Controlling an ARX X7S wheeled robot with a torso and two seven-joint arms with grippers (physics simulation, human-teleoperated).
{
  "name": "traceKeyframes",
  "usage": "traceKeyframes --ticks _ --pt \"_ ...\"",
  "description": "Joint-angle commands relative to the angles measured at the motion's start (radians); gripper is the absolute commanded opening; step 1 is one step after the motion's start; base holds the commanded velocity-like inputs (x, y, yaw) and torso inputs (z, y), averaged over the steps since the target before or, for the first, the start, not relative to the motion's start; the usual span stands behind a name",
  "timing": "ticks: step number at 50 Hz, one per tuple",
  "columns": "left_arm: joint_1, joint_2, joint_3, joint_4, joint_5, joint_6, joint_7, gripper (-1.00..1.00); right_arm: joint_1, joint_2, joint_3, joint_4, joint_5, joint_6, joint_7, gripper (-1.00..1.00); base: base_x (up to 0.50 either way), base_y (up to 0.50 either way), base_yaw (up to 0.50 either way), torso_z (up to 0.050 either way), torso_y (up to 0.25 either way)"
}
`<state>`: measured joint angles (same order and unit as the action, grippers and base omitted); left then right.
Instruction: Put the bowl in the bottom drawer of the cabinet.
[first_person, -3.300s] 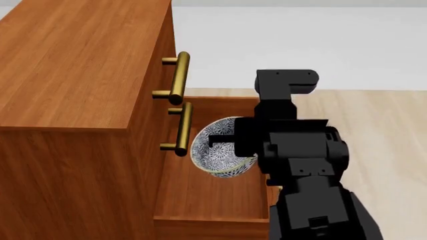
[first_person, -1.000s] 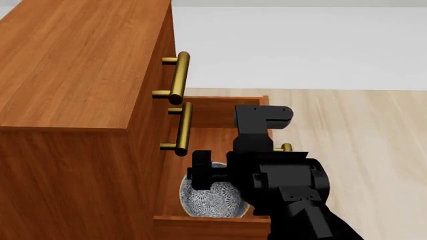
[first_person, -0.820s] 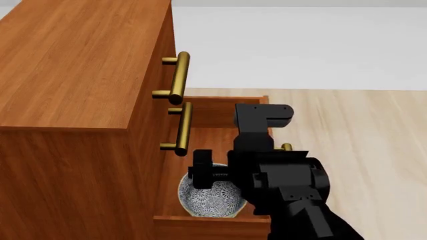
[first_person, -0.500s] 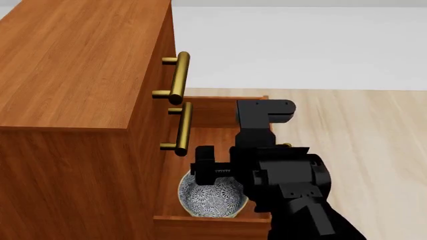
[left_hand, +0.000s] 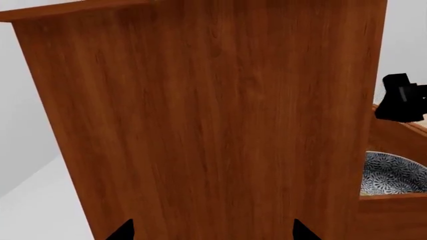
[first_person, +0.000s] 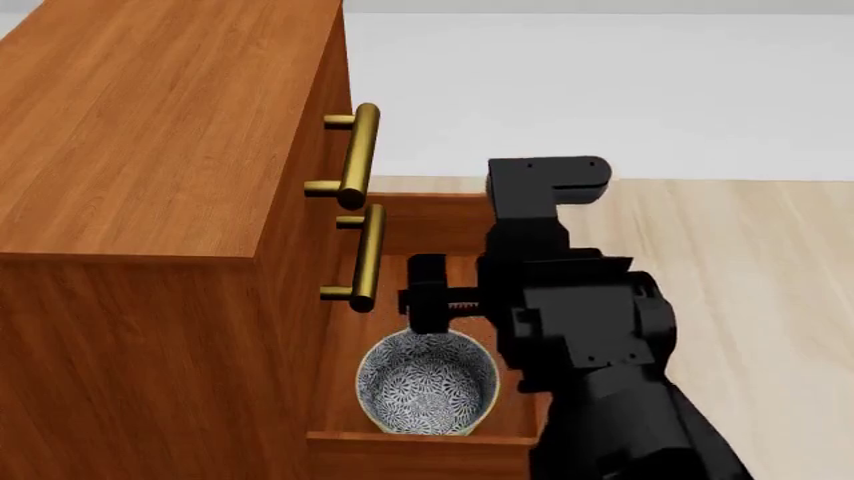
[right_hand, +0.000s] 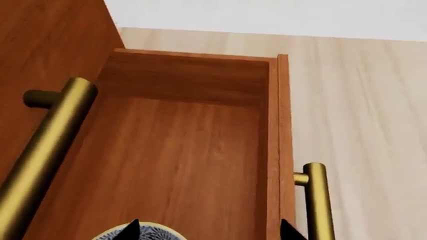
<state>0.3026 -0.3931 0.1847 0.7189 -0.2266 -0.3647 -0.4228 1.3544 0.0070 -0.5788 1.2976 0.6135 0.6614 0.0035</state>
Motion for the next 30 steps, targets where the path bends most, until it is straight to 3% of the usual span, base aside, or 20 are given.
traceKeyframes --ticks 1,17,30 --pt "0.002 0.006 -0.01 0.011 -0.02 0.013 0.005 1.0 0.025 -0.007 0.179 0.011 -0.197 -0.001 -0.025 1.0 0.0 0.0 0.0 0.0 0.0" --pt "-0.006 0.004 0.0 0.014 -0.019 0.005 -0.001 1.0 0.061 -0.004 0.405 0.011 -0.466 0.003 -0.085 1.0 0.0 0.0 0.0 0.0 0.0" --pt "0.003 -0.001 0.0 0.015 -0.021 0.015 -0.004 1.0 0.076 0.018 0.437 0.007 -0.532 -0.024 -0.136 1.0 0.0 0.0 0.0 0.0 0.0"
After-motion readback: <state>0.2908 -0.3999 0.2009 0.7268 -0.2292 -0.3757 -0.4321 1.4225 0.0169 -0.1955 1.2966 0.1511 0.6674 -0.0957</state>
